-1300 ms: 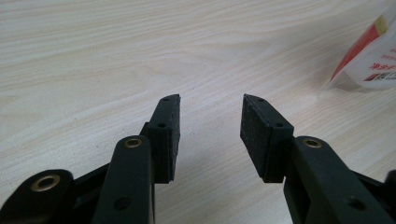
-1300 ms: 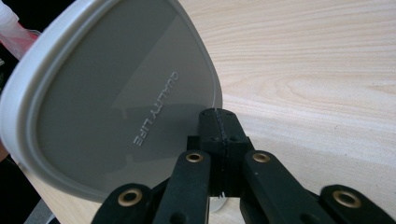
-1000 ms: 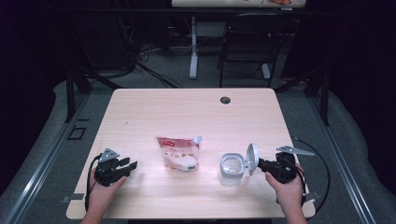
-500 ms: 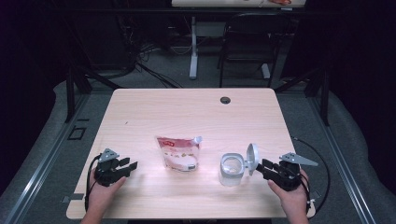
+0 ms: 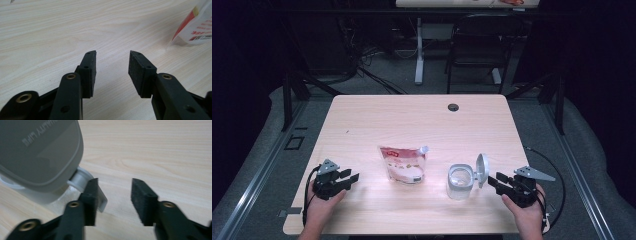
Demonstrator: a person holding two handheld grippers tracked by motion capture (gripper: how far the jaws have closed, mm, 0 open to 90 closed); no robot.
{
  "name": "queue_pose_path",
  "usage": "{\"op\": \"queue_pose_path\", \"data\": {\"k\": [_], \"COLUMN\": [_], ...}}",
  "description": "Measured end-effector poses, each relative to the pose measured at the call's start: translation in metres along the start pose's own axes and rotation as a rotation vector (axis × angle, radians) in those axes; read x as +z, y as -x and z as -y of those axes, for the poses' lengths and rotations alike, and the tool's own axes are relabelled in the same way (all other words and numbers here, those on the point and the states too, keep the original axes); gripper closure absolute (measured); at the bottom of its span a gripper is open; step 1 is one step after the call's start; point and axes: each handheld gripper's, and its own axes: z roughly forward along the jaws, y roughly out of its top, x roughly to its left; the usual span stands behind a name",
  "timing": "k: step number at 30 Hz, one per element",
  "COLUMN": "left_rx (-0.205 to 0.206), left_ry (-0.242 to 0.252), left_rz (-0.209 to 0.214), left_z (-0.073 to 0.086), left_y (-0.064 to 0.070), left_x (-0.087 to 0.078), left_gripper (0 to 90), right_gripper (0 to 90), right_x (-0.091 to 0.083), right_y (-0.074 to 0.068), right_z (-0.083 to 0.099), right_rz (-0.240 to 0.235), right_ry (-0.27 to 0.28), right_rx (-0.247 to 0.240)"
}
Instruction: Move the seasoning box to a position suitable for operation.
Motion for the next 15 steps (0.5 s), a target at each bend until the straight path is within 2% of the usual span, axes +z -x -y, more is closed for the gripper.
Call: {"op": "queue_pose_path", "data": {"k": [4,6,7,10,15], "left_rx": [-0.01,-0.016,-0.018,-0.015,-0.024], "left_ry": [0.013,0.019,0.019,0.019,0.018], "left_rz": [0.001,0.001,0.0,0.001,-0.005], "left_z": [0.0,0.0,0.0,0.0,0.0], "left_y": [-0.001,-0.001,-0.001,-0.001,-0.002], "left_x": [-0.003,-0.004,-0.004,-0.003,-0.003], "left_gripper": [59.4,59.4,59.2,58.2,58.1], "right_gripper": [71.6,72.9,73.1,71.3,65.9], "right_x": [-0.004,-0.004,-0.004,-0.002,0.002], "right_y": [0.001,0.0,-0.001,-0.005,-0.011], "right_z": [0.0,0.0,0.0,0.0,0.001], "right_rz": [0.003,-0.005,-0.015,-0.034,-0.039], "right_ry": [-0.015,-0.014,-0.011,-0.025,-0.047], "right_rx": [0.0,0.001,0.002,-0.043,-0.103]}}
